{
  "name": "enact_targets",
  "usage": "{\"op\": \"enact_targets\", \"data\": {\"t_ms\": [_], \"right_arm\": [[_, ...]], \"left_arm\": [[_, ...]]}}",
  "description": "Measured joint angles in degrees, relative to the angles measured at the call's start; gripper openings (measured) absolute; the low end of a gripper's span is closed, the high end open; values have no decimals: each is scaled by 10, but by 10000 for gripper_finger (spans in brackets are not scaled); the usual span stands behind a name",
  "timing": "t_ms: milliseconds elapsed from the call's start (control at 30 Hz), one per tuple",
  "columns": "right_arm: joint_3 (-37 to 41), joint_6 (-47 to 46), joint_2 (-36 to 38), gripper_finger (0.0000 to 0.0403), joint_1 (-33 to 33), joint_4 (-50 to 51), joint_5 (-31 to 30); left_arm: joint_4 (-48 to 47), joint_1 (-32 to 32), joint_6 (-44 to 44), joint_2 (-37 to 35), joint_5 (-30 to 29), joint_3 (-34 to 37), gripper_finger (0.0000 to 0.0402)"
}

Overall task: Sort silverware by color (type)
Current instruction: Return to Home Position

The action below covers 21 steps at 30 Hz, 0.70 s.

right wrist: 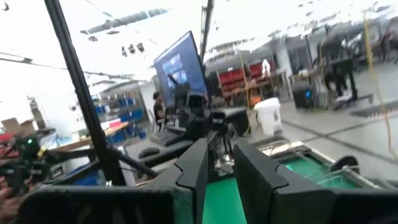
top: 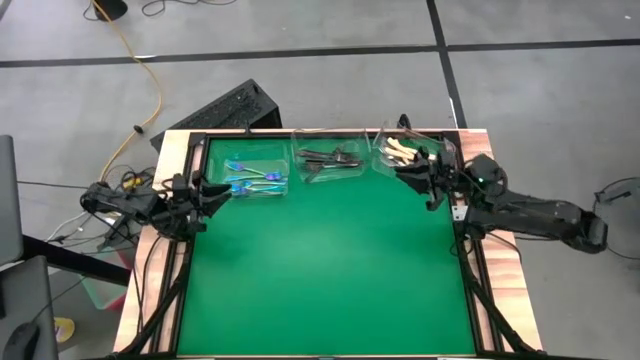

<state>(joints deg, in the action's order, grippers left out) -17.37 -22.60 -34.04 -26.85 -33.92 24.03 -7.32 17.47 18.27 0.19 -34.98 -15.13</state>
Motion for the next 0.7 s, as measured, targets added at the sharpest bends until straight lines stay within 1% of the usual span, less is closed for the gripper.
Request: {"op": "enact_targets", "data": {"t_ms": [133,233,333,367,433,500,633,700], "right_arm": [[67,-17,60,102,-23,-60,0],[115,-37,109,102,-39,-78,0],[157,-59,151,102,-45,-88,0],[169,-63,163,102,-44,-84,0],[168,-62,187,102,-40,-34,0],[168,-50,201,102,-35,-13,0],[168,-25,224,102,-35,16,25],[168,-22,232,102,-40,52,30]], "left_arm": [[31,0,6,0,2,40,132],[58,0,9,0,2,63,132],[69,0,12,0,7,72,132],[71,0,12,0,15,72,132],[70,0,13,0,35,72,132],[70,0,13,0,55,72,132],[69,0,-5,0,95,72,132],[62,0,-21,0,116,72,132]]}}
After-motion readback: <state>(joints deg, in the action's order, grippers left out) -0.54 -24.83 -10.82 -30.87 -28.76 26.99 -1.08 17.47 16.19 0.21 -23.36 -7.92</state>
